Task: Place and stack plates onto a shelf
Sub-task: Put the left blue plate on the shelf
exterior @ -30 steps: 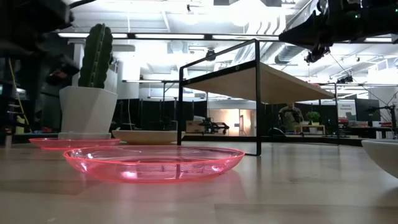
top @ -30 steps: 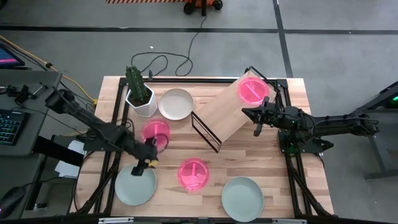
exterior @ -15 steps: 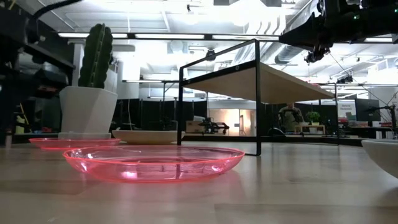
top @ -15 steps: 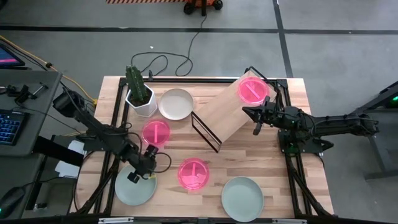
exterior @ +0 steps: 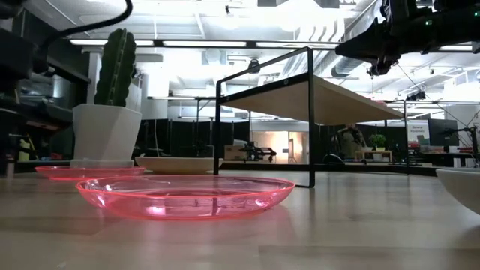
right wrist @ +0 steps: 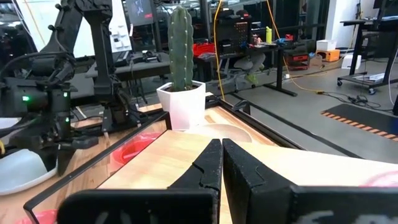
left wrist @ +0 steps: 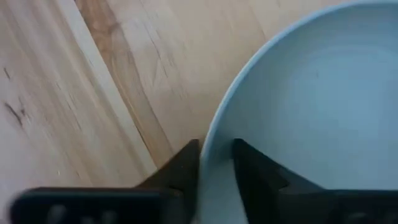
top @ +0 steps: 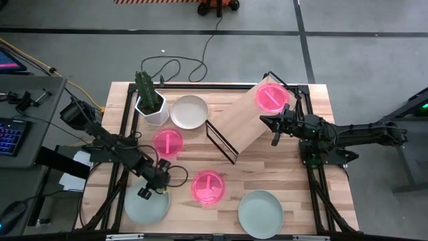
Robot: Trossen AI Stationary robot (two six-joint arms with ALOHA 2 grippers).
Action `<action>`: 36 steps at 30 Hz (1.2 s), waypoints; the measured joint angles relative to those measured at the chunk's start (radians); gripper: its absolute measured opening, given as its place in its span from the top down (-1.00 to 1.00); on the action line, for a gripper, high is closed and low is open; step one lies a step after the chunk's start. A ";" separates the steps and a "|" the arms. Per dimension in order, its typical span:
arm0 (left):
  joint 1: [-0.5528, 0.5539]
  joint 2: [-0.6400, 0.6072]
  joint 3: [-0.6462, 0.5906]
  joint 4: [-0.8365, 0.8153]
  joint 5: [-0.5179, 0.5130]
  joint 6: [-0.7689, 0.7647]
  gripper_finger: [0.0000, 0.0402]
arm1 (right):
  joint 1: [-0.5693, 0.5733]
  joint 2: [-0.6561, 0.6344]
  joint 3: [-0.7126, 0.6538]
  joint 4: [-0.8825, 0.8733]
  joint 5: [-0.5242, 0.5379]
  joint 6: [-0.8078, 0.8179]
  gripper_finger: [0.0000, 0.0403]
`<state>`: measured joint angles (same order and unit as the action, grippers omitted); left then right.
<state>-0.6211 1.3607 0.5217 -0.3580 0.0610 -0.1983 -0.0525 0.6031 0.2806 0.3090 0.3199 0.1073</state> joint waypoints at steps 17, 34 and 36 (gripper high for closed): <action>0.324 -0.359 0.347 -0.256 -0.109 -0.036 0.99 | 0.000 0.001 0.000 0.006 0.013 0.007 1.00; 0.989 0.052 0.796 -0.010 -0.020 0.187 1.00 | 0.000 0.001 0.000 0.101 0.014 0.022 1.00; 1.012 0.122 0.840 -0.009 0.025 0.184 1.00 | 0.000 0.001 0.000 0.123 0.014 0.015 1.00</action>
<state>0.3907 1.4831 1.3620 -0.3667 0.0863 -0.0144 -0.0528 0.6041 0.2806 0.4315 0.3336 0.1226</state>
